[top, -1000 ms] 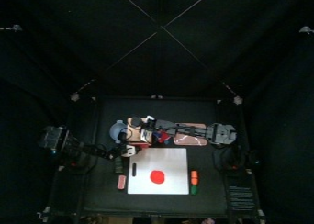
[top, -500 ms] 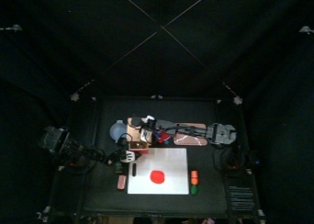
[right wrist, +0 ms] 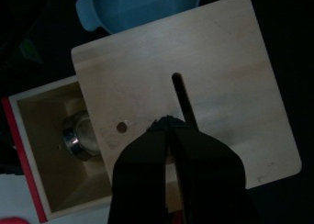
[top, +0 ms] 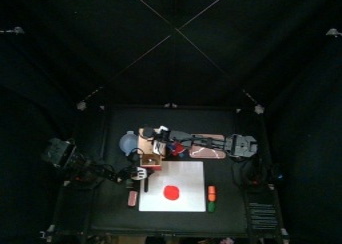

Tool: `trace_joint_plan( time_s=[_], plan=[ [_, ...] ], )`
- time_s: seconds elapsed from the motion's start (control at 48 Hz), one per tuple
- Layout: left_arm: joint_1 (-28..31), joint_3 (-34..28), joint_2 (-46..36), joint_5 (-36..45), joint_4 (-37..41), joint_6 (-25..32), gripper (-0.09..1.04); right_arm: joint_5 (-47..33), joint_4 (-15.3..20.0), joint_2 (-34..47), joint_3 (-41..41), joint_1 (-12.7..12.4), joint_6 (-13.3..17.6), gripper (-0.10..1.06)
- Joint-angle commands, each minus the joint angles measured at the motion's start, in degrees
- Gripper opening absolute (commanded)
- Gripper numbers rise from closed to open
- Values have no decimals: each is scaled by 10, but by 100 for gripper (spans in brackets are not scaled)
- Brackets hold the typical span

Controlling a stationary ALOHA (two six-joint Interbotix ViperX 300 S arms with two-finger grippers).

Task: Get the cutter from the drawer then cut the dough then place the extra dough in the bowl
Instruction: Open the drawer

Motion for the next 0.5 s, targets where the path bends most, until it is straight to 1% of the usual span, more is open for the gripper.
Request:
trace_joint_plan(
  time_s=[0.021,0.5],
  plan=[
    [-4,-18,1,-4,0,1,60,-4,1,-17,-9,-1,1,4],
    [-14,-18,3,-4,-10,1,60,-6,1,-13,-11,-1,0,4]
  ],
)
